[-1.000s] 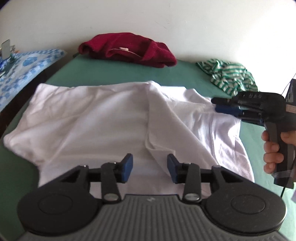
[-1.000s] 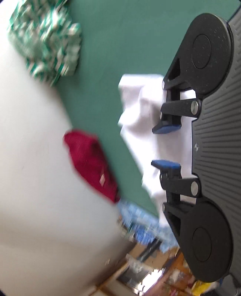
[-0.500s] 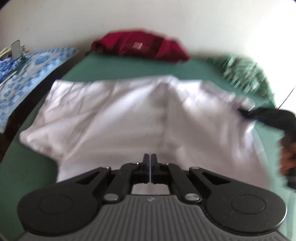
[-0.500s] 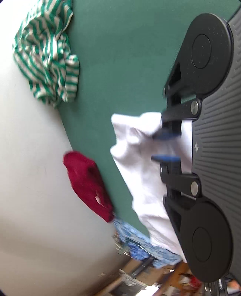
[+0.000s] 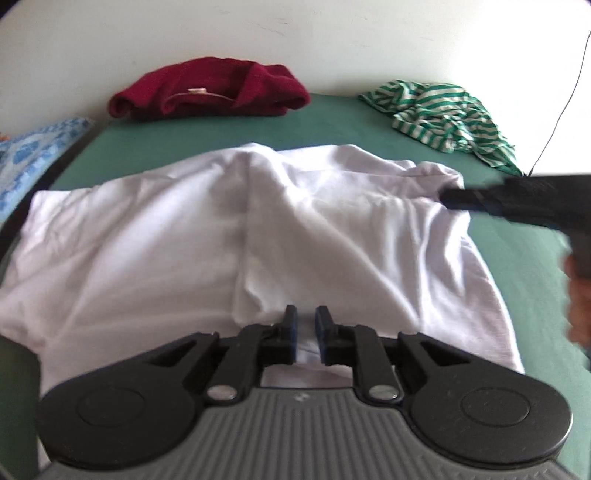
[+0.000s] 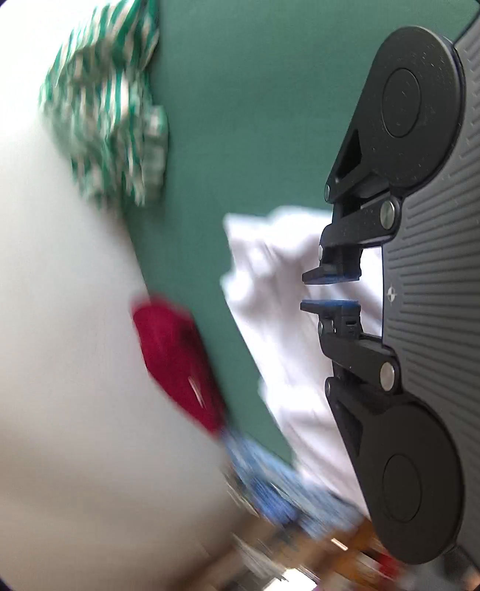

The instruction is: Fold clothes

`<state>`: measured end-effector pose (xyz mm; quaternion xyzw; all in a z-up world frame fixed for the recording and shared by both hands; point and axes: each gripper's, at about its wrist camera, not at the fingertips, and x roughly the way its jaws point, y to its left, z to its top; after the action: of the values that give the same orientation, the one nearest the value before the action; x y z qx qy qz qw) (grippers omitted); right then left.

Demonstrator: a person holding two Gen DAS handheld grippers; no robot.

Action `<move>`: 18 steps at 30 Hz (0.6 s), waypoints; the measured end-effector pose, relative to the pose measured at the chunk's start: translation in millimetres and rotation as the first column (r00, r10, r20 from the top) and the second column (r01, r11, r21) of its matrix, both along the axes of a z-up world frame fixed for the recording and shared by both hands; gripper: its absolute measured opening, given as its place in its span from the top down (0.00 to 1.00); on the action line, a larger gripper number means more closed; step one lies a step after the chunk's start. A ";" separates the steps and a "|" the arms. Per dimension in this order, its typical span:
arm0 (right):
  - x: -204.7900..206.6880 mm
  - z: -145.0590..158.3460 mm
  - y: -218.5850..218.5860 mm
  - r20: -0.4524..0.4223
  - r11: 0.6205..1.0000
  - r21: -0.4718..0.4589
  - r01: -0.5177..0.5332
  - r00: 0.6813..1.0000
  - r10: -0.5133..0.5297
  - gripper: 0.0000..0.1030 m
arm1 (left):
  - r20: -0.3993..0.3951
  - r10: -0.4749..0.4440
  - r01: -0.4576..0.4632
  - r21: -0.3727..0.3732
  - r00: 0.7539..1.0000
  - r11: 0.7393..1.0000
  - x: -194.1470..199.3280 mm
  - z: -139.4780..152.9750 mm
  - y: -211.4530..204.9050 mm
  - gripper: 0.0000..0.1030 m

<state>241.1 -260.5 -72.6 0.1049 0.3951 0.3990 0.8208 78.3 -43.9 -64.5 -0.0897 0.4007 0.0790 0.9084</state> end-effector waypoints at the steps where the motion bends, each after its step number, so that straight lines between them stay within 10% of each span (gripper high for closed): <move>1: -10.5 -0.9 2.9 -0.011 0.998 -0.011 -0.066 0.998 0.066 0.89 | -0.002 0.004 -0.004 0.005 1.000 1.000 -1.9 0.9 0.4 0.84; 9: -92.7 -10.2 -13.6 0.034 0.961 -0.117 -0.249 0.966 0.255 0.85 | 0.013 -0.083 0.082 0.082 0.996 0.993 -15.7 16.5 -27.0 0.63; 18: -226.8 0.4 -30.9 0.128 0.897 -0.305 -0.321 0.919 0.373 0.74 | 0.014 -0.225 0.225 0.029 0.974 0.974 -42.5 13.5 -45.9 0.62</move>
<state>14.2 -291.4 -72.2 -0.1209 0.3821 0.4878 0.7755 35.9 -89.8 -51.0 -0.0322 0.3991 -0.0196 0.9161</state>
